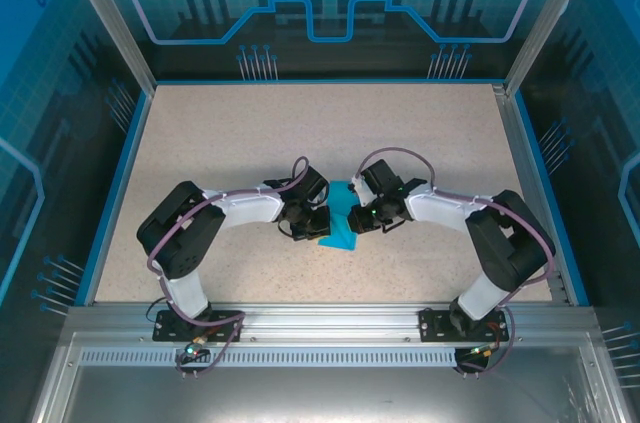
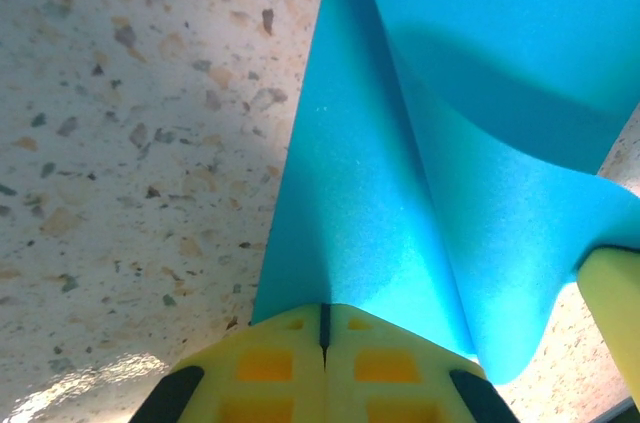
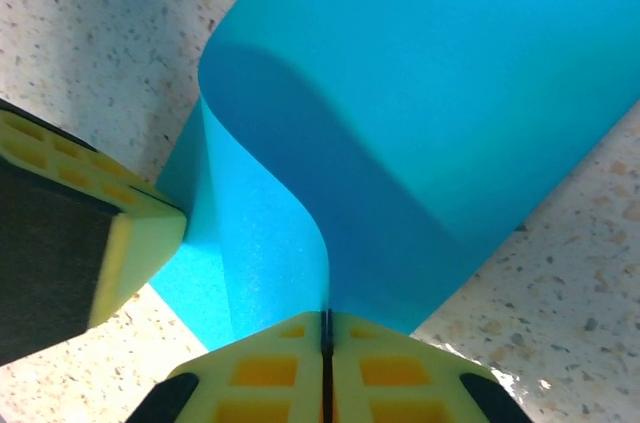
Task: Fold a paper plane with a square sheet of paper (pick it up from the middle)
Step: Fold the triangle a second time at the center of the table.
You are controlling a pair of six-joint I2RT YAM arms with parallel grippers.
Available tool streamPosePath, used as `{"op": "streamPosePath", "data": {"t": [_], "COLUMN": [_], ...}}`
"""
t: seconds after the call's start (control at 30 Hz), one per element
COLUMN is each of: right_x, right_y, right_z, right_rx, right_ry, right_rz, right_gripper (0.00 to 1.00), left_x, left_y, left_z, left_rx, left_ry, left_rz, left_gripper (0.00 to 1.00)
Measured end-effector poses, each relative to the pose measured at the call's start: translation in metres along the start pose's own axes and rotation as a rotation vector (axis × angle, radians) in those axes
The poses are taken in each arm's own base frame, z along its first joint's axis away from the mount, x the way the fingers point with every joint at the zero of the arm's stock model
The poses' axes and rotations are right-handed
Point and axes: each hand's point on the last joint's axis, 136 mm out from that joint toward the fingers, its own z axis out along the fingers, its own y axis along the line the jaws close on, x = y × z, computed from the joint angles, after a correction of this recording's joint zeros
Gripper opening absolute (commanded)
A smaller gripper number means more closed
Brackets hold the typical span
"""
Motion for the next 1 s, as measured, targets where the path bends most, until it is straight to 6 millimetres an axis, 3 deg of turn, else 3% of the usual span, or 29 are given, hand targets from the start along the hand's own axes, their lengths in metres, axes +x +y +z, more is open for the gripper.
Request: {"op": "streamPosePath", "data": {"t": [0.33, 1.0], "right_x": [-0.014, -0.006], "right_y": [-0.002, -0.013], "right_z": [0.002, 0.003], "right_rx": [0.032, 0.095], "right_ry": [0.006, 0.062], "right_rz": [-0.035, -0.024], "right_gripper": [0.11, 0.11], "left_x": [0.0, 0.0], "left_y": [0.0, 0.0], "left_z": [0.0, 0.0], "left_rx": [0.0, 0.0], "left_ry": [0.0, -0.001], "left_rz": [0.002, 0.003], "left_gripper": [0.02, 0.02]}}
